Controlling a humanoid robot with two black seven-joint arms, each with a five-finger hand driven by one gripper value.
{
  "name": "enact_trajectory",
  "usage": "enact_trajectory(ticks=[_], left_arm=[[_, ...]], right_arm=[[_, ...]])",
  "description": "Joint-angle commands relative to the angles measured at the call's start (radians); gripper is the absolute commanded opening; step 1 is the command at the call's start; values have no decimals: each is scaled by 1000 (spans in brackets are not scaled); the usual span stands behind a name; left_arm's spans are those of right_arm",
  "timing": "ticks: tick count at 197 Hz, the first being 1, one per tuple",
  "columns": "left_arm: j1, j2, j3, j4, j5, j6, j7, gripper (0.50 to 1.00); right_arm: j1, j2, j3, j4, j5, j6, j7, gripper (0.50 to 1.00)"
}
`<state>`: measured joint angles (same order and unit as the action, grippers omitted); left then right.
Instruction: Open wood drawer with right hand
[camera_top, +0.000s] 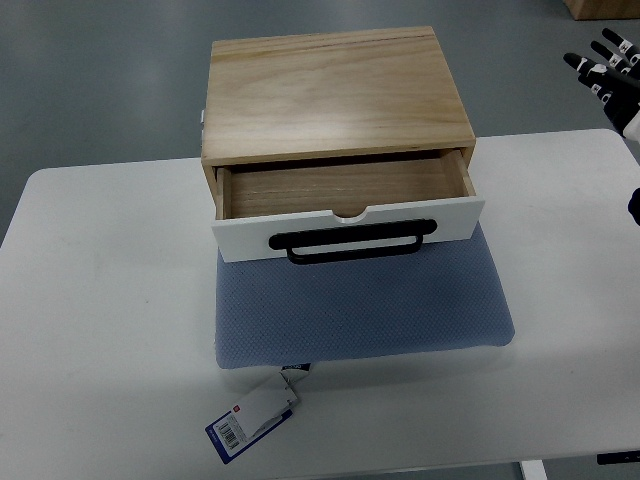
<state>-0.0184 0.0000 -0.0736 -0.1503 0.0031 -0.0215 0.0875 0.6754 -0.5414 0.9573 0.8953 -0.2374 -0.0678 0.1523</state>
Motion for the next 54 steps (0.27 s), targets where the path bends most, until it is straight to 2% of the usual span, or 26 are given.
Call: enact_trajectory(ticks=[1, 54], left_arm=[[0, 0, 0, 0, 0, 0, 0, 1000], [0, 0, 0, 0, 0, 0, 0, 1000]], right_arm=[[-20, 31, -2, 4, 0, 2, 3, 934], [-59, 78, -12, 8, 0, 2, 3, 932]])
